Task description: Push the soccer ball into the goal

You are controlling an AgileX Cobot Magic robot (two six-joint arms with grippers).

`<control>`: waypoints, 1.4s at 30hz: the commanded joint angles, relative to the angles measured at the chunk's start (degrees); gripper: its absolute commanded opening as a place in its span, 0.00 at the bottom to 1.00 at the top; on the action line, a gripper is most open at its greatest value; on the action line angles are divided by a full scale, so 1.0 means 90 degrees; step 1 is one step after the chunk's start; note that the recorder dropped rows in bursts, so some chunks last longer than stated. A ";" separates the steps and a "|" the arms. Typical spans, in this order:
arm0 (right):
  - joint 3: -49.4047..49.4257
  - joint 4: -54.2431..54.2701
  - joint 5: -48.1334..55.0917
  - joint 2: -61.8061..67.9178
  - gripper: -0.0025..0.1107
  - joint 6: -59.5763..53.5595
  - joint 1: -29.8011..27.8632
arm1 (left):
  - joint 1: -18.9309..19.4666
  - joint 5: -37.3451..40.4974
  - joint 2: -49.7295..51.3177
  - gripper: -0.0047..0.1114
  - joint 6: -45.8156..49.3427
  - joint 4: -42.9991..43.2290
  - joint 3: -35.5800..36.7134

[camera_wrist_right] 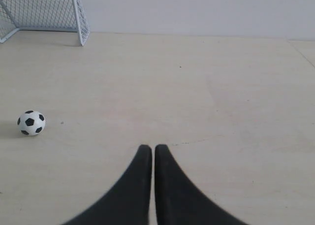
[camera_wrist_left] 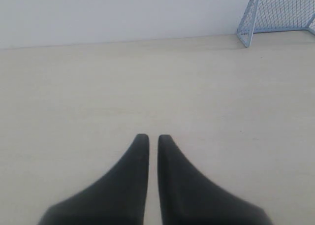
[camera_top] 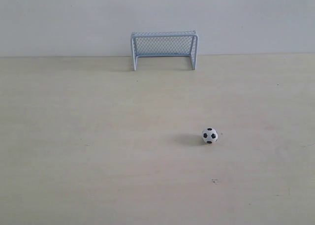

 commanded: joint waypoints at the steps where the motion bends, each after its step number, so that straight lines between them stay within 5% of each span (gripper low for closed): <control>1: -0.0003 -0.0018 -0.0030 -0.0028 0.02 -0.0022 -0.0033 | -0.0051 -0.0076 0.0025 0.09 -0.0076 -0.0042 -0.0027; 26: -0.0003 -0.0087 -0.0042 -0.0028 0.02 -0.0138 -0.0033 | -0.0051 -0.0076 0.0025 0.09 -0.0076 -0.0042 -0.0027; 42: -0.0003 -0.0240 -0.1114 -0.0028 0.02 -0.1310 -0.0033 | -0.0051 -0.0076 0.0025 0.09 -0.0076 -0.0042 -0.0027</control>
